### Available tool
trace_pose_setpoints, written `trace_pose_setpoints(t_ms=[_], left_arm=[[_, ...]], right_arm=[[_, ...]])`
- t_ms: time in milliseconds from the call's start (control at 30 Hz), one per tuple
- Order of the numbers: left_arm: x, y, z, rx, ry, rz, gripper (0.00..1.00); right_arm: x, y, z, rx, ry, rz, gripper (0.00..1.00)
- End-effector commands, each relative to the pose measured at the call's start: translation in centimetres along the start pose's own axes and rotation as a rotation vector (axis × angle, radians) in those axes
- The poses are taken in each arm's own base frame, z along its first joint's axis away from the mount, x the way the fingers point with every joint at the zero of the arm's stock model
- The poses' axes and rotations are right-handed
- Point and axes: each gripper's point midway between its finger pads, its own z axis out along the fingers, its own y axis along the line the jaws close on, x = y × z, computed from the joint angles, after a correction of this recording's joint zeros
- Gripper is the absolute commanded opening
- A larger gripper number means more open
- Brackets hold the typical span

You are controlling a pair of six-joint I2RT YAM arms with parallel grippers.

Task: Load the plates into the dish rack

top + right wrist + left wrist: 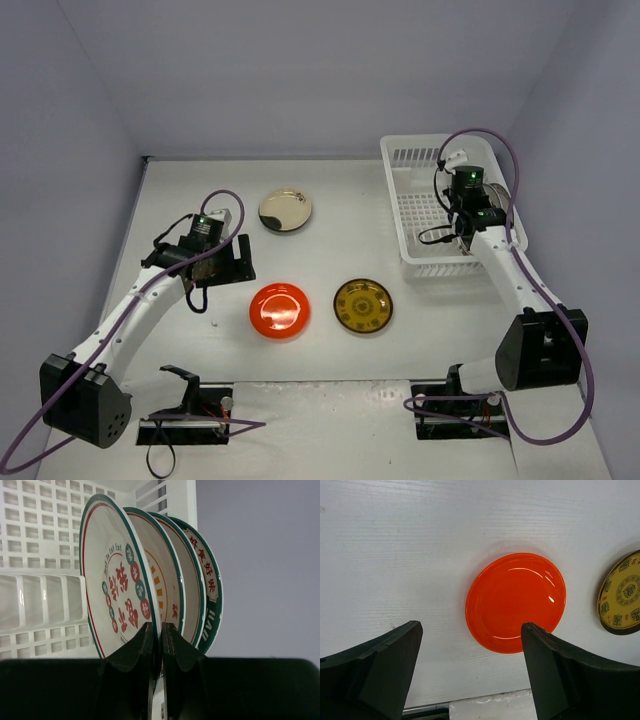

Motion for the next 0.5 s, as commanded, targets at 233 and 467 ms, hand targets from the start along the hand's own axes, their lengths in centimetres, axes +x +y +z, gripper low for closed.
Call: trace_pose_setpoints(t_ms=[233,467], left_arm=[[-0.1,0.3,-0.2,0.002,-0.010,0.010,0.81],[1.1,1.1,0.5,-0.010,0.025,-0.014,0.81]], right_arm=[[-1.3,0.5,0.3,-0.001,-0.050,0.170,0.08],[-1.9,-0.4,-1.3,-0.009,-0.061,0.228,0.36]])
